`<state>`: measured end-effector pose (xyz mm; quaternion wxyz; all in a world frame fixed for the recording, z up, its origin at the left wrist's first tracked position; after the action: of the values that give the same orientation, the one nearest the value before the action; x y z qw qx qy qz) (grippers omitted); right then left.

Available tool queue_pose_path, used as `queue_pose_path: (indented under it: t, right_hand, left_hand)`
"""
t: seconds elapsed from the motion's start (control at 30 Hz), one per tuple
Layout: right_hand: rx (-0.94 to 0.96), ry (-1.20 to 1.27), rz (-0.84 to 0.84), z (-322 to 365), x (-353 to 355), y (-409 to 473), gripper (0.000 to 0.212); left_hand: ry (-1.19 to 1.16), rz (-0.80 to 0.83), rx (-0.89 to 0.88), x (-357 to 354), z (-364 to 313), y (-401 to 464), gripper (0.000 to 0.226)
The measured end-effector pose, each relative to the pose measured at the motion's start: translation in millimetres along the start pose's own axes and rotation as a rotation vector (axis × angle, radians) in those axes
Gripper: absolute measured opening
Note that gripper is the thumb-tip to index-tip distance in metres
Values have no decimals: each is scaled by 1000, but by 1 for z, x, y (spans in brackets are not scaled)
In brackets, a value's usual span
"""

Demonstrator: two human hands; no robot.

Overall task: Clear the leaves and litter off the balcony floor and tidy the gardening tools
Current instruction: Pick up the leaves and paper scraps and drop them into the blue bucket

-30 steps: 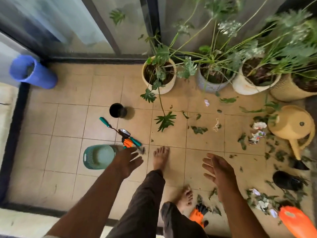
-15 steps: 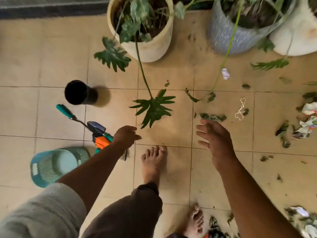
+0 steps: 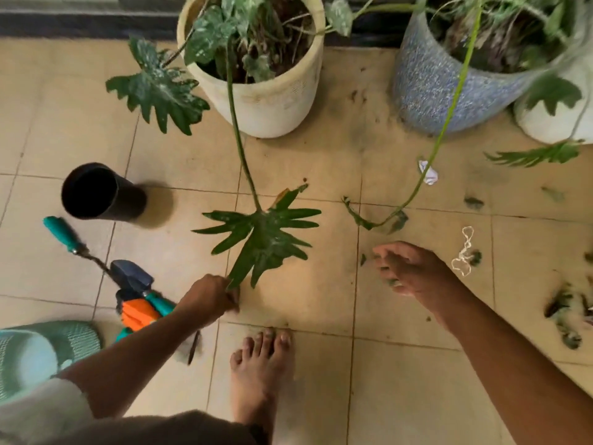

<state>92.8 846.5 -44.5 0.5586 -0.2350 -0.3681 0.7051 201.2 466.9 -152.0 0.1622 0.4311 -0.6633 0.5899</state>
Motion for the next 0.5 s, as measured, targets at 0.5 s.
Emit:
queue_pose_path:
  t: [0.5]
  right_hand:
    - [-83, -904, -8, -41, 72, 69, 41]
  left_hand:
    - [-332, -216, 226, -116, -39, -36, 34]
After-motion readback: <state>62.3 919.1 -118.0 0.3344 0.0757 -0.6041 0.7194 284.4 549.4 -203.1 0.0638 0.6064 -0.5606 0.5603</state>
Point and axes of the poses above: each hand's wrist, its own y-axis towards the middle knuckle, its own x-axis out of the back of the hand, z = x × y, the point moved 9 cm from there along y, towards the middle knuckle, and after that the axes turned 12 degrees about y, right-handed, at the moved point
